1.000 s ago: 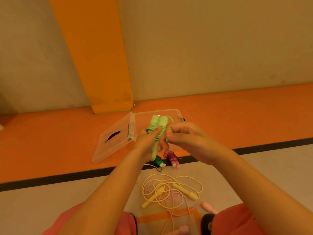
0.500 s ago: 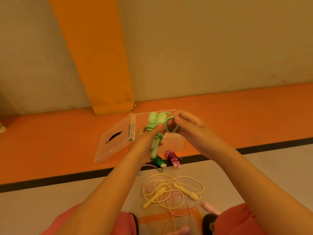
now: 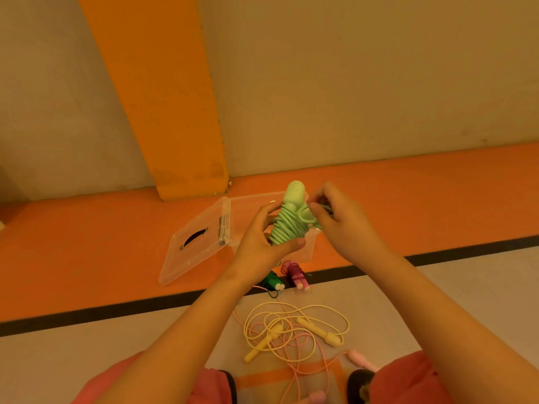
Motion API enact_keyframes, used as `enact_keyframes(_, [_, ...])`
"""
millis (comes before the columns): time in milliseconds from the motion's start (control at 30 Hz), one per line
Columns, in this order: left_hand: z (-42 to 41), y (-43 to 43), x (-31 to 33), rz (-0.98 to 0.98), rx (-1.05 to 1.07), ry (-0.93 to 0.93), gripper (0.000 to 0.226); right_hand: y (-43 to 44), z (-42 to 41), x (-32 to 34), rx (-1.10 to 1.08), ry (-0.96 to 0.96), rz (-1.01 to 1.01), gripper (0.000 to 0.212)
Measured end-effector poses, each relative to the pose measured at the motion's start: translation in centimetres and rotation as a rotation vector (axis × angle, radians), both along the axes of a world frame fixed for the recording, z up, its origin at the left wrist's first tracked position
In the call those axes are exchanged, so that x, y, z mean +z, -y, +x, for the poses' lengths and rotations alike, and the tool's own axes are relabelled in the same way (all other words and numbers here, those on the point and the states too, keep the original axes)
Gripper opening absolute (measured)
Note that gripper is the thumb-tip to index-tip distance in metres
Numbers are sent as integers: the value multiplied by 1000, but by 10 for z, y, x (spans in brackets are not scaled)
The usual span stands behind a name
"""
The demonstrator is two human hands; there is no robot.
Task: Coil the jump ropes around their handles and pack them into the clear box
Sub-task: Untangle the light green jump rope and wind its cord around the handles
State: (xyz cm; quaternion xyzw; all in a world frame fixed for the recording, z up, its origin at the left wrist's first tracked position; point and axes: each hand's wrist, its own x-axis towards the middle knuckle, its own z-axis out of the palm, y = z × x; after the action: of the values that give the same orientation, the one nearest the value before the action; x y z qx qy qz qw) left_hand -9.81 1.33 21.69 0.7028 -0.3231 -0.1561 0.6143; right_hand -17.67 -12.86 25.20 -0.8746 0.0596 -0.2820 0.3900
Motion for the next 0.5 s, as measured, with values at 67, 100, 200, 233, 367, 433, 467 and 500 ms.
enact_keyframes(67, [-1, 0, 1, -3, -10, 10, 69, 3, 1, -2, -52, 43, -97, 11])
enact_keyframes(100, [-1, 0, 1, -10, -13, -1, 65, 4, 2, -3, -75, 67, -152, 8])
enact_keyframes(200, [-5, 1, 6, -60, -22, -52, 45, 8, 6, -5, -119, 107, -291, 4])
enact_keyframes(233, [-7, 1, 7, -72, -18, -73, 38, 8, 6, -7, -114, 112, -311, 4])
enact_keyframes(367, [-8, 1, 9, -108, 36, -174, 22, 5, 8, -15, -31, 112, -317, 5])
enact_keyframes(433, [-6, 1, 7, -114, 54, -181, 21, 2, 9, -18, 3, 79, -282, 7])
enact_keyframes(467, [-5, 1, 5, -123, 60, -191, 21, 2, 9, -18, 17, 65, -269, 10])
enact_keyframes(500, [-4, 2, 4, -129, 67, -199, 21, 2, 9, -17, 36, 53, -261, 14])
